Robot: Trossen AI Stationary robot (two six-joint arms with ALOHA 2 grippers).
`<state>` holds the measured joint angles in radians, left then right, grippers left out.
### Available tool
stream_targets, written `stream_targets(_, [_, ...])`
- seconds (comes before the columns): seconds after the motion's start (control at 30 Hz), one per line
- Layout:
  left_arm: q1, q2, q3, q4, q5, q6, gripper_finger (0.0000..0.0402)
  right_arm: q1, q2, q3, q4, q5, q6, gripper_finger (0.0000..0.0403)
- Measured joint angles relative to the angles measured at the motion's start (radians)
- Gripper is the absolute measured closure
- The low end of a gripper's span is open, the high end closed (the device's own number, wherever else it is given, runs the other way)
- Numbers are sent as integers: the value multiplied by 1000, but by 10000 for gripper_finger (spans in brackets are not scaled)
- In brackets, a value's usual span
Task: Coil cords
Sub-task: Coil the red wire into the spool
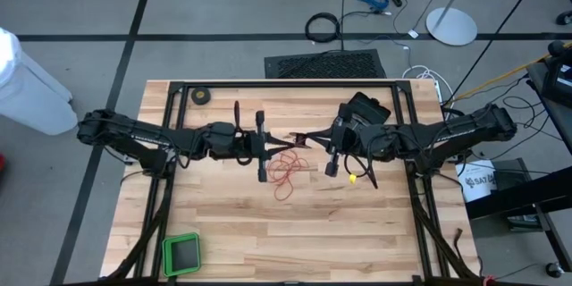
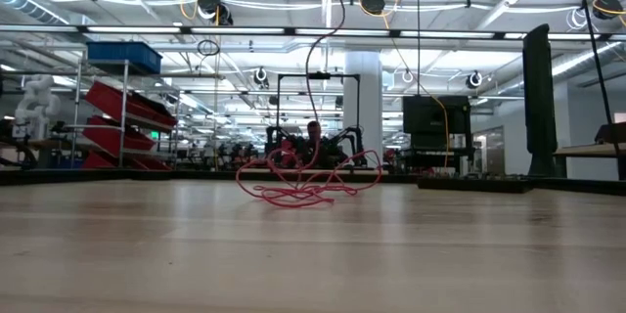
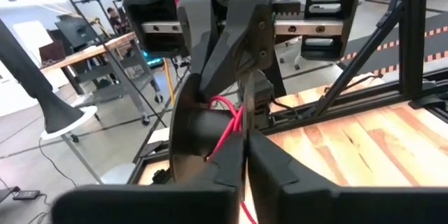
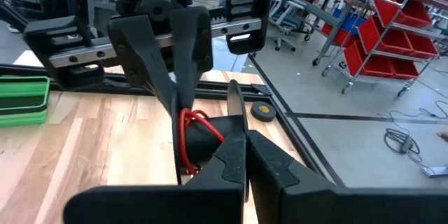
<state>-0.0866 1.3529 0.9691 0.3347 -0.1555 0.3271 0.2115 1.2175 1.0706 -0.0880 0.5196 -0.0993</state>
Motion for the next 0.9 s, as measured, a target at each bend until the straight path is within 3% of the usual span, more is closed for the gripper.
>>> stream_targets(0.3, [7,0,0,-9,1,-1,397,1,0,0,-6,-1,-17,400])
stream_targets(0.73, [12,-83,-1,-216,-16,-1,399,31,-2,0,-72,-2,71,337])
stream_targets(0.9, [43,-123,0,-270,87,-33,399,9,10,0,-44,-3,73,330])
